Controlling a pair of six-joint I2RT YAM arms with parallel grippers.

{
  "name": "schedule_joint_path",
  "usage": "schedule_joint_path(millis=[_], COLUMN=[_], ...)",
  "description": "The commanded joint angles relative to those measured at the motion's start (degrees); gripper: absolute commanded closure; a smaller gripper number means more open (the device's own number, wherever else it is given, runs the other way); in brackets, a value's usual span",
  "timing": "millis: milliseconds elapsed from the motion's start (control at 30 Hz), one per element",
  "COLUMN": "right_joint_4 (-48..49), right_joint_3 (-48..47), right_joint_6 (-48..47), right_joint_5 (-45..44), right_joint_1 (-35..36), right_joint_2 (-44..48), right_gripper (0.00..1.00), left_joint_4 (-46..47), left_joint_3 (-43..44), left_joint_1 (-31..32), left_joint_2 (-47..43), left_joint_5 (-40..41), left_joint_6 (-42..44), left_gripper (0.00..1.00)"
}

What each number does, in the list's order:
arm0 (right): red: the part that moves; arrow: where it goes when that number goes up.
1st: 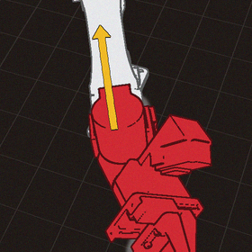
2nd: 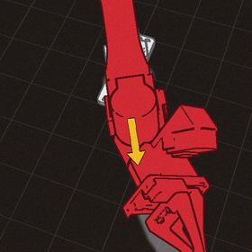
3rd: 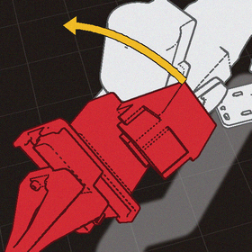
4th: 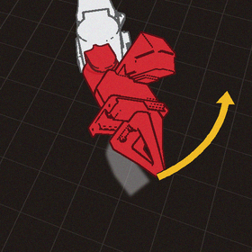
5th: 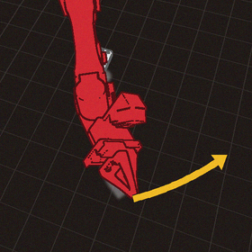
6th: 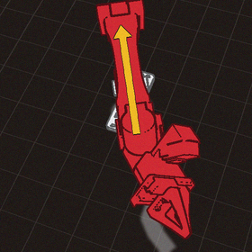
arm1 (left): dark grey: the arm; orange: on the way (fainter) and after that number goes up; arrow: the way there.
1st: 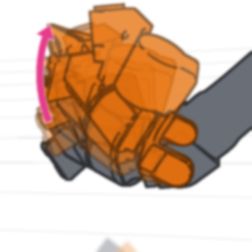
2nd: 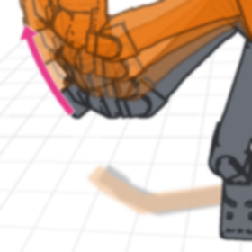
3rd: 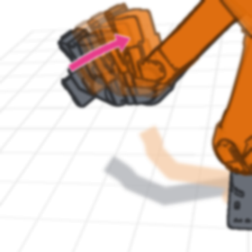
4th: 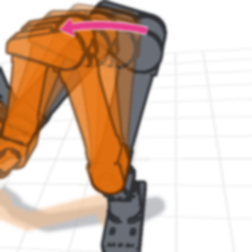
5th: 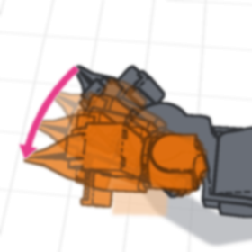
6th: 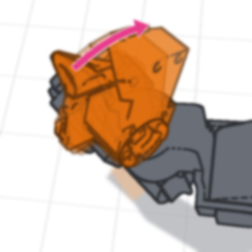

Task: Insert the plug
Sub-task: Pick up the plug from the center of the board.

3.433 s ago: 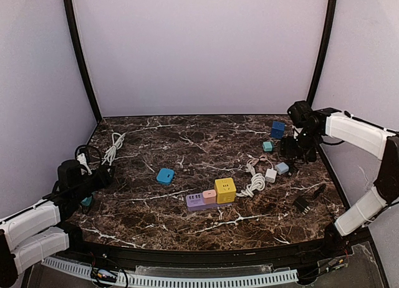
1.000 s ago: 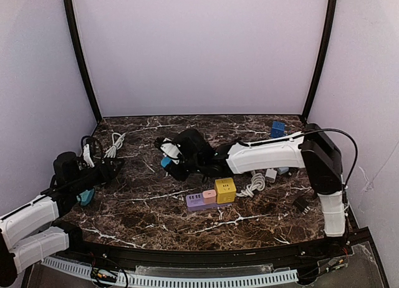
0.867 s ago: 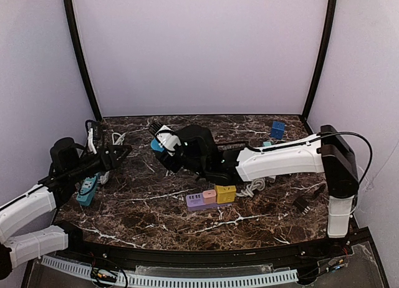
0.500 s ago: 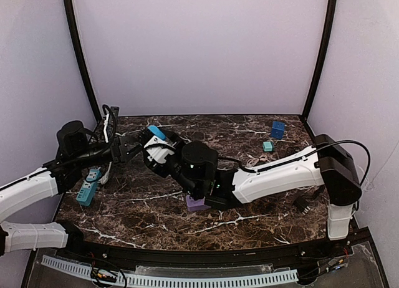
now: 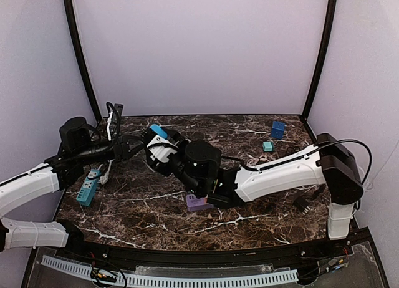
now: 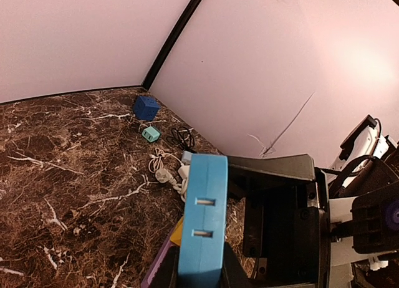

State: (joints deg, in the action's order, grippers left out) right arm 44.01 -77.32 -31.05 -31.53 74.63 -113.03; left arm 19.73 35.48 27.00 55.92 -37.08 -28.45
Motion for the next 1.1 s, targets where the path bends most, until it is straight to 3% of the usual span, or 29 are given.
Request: schedule_joint_path(millis=[0, 67, 133, 233, 333, 567, 667, 800, 967, 1067], right_joint_4=[-5.8, -13.7, -24.8, -39.1, -45.1, -50.2, -50.5, -50.1, -48.2, -47.4], right_joint_3=[-0.5, -0.4, 0.6, 3.1, 7.0, 9.1, 7.6, 7.3, 8.9, 9.9], right_joint_6=[1.8, 5.1, 10.9, 19.9, 23.9, 22.3, 21.4, 20.7, 21.6, 22.4], right_joint_5=[3.2, 4.0, 10.8, 32.5, 50.0, 55.1, 55.7, 56.7, 59.6, 61.3], right_joint_1=[0.6, -0.2, -1.9, -6.8, -11.3, -14.0, -14.3, -14.8, -15.8, -16.5], right_joint_2=[2.3, 4.7, 10.0, 18.5, 24.5, 25.5, 24.0, 23.3, 23.3, 23.2], right_gripper=[0.45, 0.16, 0.02, 0.01, 0.01, 0.03, 0.06, 0.19, 0.55, 0.68], left_joint_4=[0.0, -0.2, -0.6, -3.3, -9.2, -19.2, -23.3, -26.5, -27.1, -26.6], left_joint_3=[0.5, 0.3, 0.0, 0.0, 1.9, 9.0, 12.5, 15.6, 17.4, 18.5], left_joint_1=[0.5, 0.5, 0.5, 0.6, 1.6, 8.8, 12.0, 14.2, 16.4, 17.1], left_joint_2=[-0.1, -0.3, -0.7, -0.9, 0.3, 5.2, 7.5, 10.0, 12.0, 13.3], left_joint_5=[-0.1, -1.4, -3.7, -8.2, -10.0, -9.2, -7.6, -6.6, -5.3, -5.1], left_joint_6=[1.7, 5.9, 12.4, 22.4, 32.8, 42.5, 45.6, 47.7, 50.0, 49.7], left_gripper=[0.99, 0.99, 0.99, 0.99, 0.99, 0.99, 0.99, 0.99, 0.99, 0.99])
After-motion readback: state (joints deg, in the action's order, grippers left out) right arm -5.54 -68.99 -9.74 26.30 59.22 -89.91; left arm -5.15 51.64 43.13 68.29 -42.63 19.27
